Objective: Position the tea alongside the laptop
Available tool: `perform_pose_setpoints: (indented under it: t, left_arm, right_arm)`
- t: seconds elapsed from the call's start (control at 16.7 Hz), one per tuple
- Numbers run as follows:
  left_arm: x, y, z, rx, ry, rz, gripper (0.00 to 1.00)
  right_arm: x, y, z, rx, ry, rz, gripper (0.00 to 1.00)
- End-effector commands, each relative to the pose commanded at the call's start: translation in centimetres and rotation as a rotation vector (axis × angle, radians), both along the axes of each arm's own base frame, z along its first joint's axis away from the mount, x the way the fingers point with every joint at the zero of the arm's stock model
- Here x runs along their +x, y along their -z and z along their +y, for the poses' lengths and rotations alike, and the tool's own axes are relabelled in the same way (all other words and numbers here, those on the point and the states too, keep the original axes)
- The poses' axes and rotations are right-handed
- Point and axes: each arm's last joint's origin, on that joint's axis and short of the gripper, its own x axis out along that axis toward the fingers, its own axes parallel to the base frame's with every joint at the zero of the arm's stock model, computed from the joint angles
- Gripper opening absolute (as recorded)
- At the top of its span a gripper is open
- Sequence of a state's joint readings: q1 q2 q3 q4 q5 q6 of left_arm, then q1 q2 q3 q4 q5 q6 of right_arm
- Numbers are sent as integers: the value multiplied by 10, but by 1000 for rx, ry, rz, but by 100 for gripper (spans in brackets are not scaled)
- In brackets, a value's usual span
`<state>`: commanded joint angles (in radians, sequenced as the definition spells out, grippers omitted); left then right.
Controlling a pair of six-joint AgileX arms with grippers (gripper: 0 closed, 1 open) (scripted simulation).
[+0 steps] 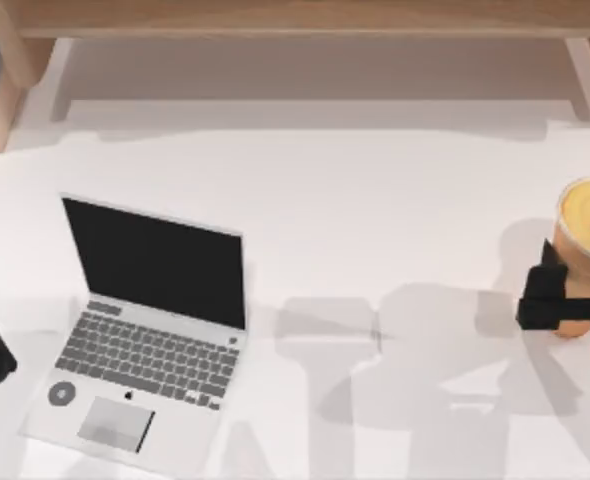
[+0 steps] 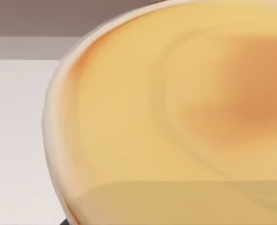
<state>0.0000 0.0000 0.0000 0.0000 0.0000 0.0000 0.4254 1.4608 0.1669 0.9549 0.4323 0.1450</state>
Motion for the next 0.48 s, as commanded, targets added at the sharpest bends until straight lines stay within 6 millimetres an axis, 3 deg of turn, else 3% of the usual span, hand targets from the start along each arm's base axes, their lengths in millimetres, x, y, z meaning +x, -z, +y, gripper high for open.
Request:
perform_pose_setpoints:
  t: [0.3,0.48]
  left_arm:
    - [0,0,0,0,0,0,100]
    - [0,0,0,0,0,0,100]
  right_arm:
    - [-1,0,0,0,0,3,0]
    - [6,-15,8,39,8,-63,0]
